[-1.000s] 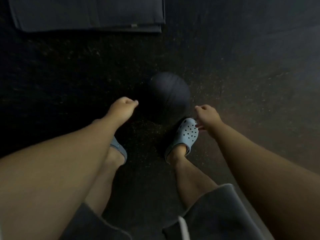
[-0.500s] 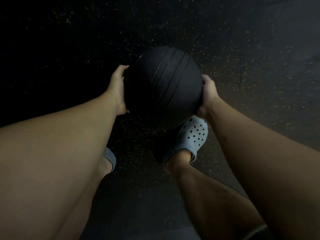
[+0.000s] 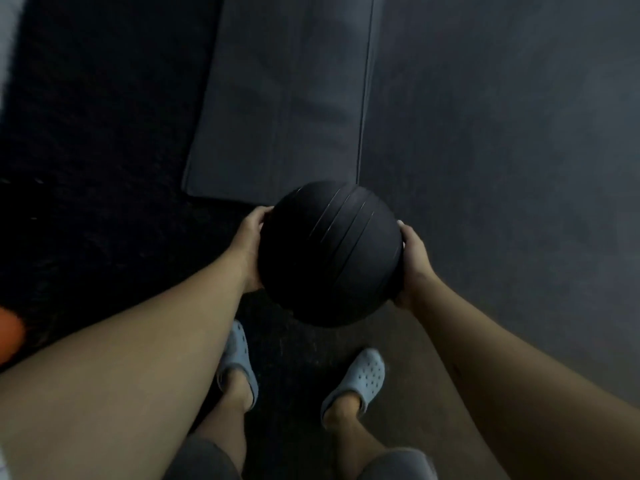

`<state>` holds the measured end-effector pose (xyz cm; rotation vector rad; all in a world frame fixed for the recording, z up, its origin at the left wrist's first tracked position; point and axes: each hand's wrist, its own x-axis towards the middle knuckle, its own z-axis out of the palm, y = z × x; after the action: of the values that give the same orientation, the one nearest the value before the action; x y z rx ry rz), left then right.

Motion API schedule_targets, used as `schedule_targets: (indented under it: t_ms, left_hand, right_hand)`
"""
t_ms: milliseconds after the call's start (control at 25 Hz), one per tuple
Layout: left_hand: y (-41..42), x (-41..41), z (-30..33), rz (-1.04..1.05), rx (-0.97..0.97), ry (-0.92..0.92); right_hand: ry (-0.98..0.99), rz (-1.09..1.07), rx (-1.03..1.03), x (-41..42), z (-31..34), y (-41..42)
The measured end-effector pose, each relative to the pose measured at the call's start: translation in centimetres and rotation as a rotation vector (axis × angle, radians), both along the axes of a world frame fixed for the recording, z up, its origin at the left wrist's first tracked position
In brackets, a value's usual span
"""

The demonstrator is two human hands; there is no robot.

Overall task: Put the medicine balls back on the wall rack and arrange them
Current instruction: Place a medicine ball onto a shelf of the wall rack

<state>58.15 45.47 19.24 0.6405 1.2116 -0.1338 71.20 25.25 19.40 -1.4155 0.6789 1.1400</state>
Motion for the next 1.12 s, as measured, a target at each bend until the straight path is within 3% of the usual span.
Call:
schedule_targets:
  t_ms: [240, 560, 800, 1120]
  left_hand:
    - [8.4, -1.3, 26.4, 0.144, 0.317, -0.337]
    - [18.3, -17.5, 61.1, 0.617, 0.821, -0.716]
    - [23.7, -34.6, 80.6, 0.805, 1.249, -0.73]
    - [25.7, -50.4, 96.5, 0.91, 1.694, -0.61]
  right_hand:
    - [-0.377, 0.21, 0.251, 3.0, 26.3, 12.8]
    - [-0.674, 0.415, 0.936, -10.5, 59.9, 31.7]
    - [-0.597, 0.593, 1.333, -27.1, 77.4, 43.4]
    - [-0.435, 0.763, 1.73, -43.2, 93.8, 53.0]
